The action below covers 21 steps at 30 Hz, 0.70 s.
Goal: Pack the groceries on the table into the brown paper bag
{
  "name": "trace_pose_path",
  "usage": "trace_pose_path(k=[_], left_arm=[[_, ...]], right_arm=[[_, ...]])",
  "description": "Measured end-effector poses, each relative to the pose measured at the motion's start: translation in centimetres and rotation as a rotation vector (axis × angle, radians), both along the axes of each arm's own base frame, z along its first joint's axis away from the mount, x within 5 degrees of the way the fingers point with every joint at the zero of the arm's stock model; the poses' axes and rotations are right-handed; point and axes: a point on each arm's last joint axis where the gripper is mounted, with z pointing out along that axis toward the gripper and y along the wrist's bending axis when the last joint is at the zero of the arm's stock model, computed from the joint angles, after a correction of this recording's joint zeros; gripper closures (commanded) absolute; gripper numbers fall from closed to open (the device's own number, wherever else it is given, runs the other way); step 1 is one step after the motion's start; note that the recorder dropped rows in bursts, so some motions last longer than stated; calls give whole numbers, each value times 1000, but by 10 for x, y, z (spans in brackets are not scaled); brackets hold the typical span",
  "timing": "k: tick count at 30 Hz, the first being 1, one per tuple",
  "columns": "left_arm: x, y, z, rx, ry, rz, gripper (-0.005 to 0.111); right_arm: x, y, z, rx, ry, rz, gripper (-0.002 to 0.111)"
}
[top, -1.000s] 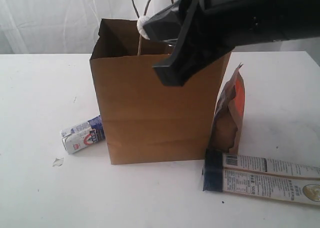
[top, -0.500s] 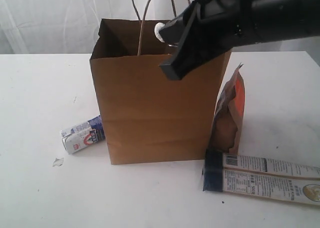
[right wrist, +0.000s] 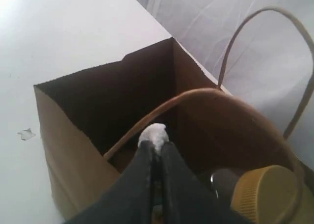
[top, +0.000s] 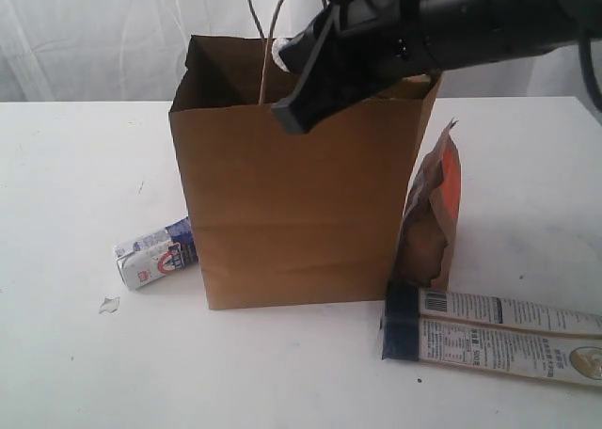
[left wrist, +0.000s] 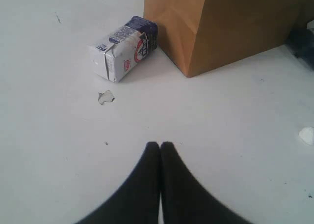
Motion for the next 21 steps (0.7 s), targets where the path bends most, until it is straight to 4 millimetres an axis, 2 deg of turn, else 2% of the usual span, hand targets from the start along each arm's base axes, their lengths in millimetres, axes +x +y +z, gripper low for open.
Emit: trace_pose_path(k=[6, 15, 17, 21], left_arm=[[0, 0, 0, 0, 0, 0, 107], [0, 0, 0, 0, 0, 0, 107], [0, 0, 0, 0, 0, 0, 107], [0, 0, 0, 0, 0, 0, 107]], right_arm=[[6, 5, -11, -28, 26, 2, 108], [7, 4, -11, -44, 21, 4, 106], [7, 4, -11, -38, 28, -1, 98], [6, 4, -12, -25, 45, -10, 72]])
